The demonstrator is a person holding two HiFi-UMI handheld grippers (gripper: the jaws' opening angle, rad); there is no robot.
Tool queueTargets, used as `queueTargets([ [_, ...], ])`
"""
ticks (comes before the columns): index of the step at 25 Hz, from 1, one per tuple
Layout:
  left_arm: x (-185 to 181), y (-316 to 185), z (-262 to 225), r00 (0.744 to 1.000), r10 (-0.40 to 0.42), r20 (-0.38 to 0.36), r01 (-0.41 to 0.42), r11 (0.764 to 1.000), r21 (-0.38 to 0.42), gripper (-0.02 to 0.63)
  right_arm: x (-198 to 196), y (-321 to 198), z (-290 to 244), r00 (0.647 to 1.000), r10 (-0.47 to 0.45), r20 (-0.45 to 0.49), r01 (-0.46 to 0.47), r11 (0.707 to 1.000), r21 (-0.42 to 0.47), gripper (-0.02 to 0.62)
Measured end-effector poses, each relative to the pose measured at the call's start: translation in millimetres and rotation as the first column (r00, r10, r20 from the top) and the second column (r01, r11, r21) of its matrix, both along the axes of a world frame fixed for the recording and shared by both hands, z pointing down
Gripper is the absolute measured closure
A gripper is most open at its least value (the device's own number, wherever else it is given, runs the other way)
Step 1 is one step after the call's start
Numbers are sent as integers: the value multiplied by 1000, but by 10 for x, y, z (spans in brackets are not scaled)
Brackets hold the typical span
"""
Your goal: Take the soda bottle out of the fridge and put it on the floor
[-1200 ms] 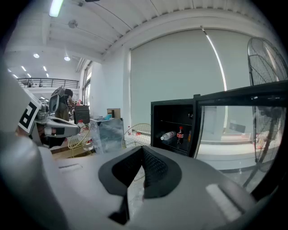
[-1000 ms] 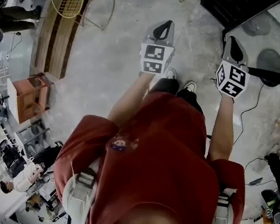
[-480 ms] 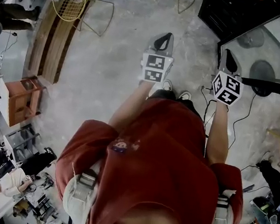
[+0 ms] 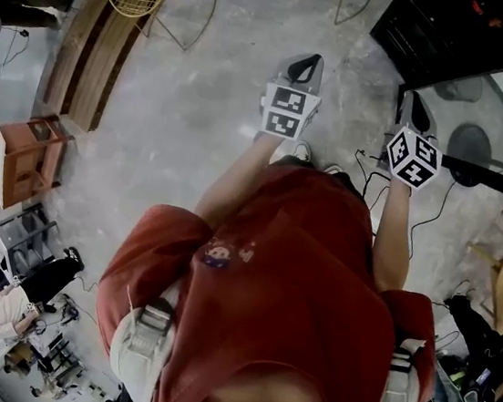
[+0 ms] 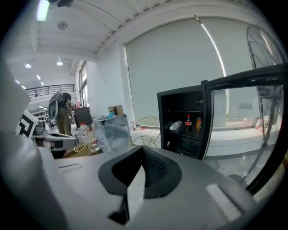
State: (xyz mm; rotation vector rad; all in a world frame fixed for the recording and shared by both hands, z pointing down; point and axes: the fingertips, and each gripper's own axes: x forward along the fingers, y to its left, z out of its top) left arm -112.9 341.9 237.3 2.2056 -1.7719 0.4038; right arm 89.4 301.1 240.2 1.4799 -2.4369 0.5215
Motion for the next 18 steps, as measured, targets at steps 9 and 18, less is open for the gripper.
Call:
queueTargets([
  [9, -318, 41, 129, 998, 24, -50, -25, 999, -31, 606, -337, 95, 14, 1000, -1, 16, 1, 1000, 6, 595],
  [18, -173, -305, 212, 996, 30, -83, -34, 998, -50, 606, -158, -186, 81, 1000, 20, 11, -20, 1000, 7, 595],
])
